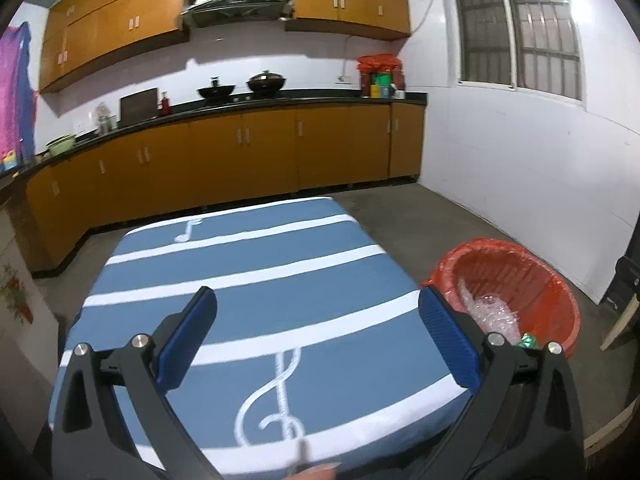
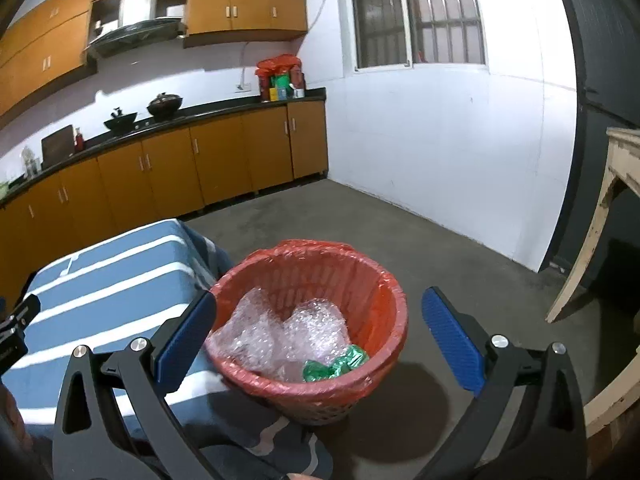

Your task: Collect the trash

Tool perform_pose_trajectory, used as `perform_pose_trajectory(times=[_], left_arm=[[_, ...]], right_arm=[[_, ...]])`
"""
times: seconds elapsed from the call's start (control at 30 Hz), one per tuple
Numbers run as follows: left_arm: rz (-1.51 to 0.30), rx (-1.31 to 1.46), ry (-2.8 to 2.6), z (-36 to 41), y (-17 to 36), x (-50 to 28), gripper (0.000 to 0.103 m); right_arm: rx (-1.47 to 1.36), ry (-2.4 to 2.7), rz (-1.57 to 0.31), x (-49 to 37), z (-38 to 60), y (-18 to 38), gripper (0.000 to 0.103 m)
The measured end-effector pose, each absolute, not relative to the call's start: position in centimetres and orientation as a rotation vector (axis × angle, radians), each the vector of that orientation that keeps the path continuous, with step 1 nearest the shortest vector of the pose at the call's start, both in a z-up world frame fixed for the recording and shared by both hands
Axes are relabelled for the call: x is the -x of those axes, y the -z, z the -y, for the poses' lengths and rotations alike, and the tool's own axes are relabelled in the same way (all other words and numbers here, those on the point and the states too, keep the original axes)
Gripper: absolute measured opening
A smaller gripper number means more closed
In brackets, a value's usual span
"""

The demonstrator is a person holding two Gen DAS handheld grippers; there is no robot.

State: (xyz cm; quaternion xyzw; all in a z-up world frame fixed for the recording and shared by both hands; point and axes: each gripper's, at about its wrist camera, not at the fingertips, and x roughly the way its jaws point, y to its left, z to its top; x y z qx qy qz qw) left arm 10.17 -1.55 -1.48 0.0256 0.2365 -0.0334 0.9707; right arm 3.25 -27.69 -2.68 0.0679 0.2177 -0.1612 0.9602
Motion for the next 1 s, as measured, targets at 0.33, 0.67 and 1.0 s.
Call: perform_pose_trajectory(times=[0.33,0.67,1.0], left_arm=[[-0.460,-0.031,0.023,-0.2,1.2,-6.7,0.099],[-0.470,-0.018,0.004,-0.9,1.1,-4.2,0.099],[-0.459,0.004,0.003,-1.5,0.9,-2.0,0.099]], right_arm=[[-0.051,0.296,-0.427,-1.7,23.6,2.9,0.101],[-0.016,0.276,-0.432,-0.4,21.3,3.1,0.101],[-0.017,0.262,-0.429,0.8,20.2,3.1,0.101]])
